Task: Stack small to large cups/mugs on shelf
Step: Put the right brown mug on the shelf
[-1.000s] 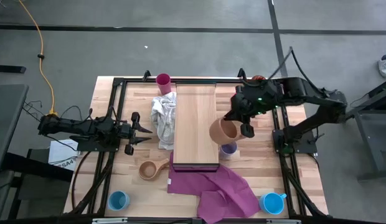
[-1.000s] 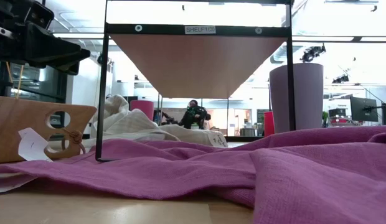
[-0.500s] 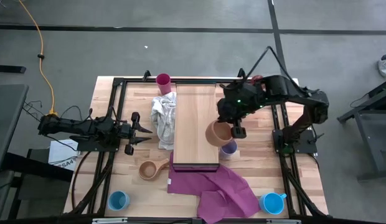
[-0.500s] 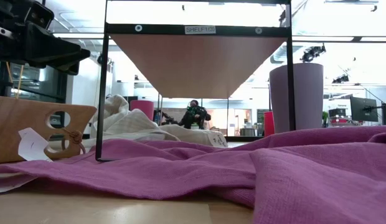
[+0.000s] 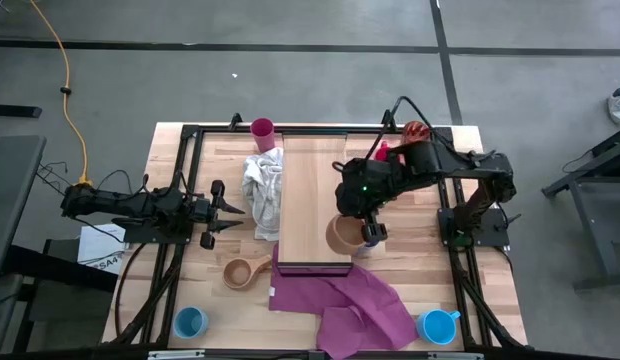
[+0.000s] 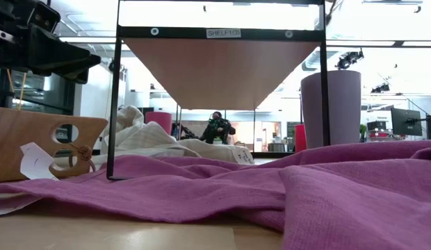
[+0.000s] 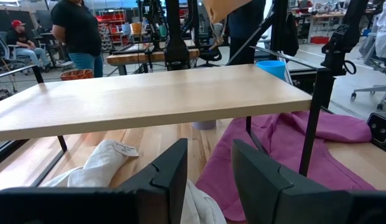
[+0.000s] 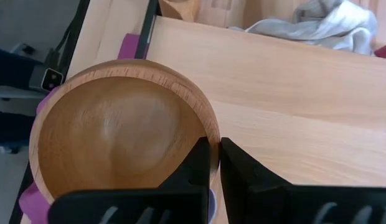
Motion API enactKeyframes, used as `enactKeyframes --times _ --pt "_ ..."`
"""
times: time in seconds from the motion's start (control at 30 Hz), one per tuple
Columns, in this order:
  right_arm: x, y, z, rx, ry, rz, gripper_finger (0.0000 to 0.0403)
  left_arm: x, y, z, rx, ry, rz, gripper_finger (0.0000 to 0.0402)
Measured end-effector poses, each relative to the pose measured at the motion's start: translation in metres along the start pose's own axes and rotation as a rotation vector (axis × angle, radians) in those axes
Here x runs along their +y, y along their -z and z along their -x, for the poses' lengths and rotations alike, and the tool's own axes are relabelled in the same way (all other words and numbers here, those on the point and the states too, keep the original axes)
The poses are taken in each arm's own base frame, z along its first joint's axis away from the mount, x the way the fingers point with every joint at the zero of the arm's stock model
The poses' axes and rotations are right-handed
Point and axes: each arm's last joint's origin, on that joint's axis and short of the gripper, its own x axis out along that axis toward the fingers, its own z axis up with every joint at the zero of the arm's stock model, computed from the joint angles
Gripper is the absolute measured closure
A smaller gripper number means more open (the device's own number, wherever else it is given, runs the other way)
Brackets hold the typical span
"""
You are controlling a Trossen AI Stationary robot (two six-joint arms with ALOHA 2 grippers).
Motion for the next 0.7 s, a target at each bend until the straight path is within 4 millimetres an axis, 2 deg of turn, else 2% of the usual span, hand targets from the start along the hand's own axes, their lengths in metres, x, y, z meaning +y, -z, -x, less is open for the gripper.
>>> enactKeyframes --times 0.27,0.43,0.7 --pt "0.003 -0.007 -0.015 0.013 -0.009 0.000 0.0403 0.000 0.000 0.000 0.000 0.000 0.000 0.0291" --pt "0.003 -0.014 -0.018 0.010 -0.016 0.005 0.0403 0.000 0.000 0.000 0.000 0.000 0.000 0.0291" --pt "0.002 -0.019 -0.030 0.101 -0.017 0.032 0.0403 0.000 0.000 0.000 0.000 0.000 0.000 0.0291"
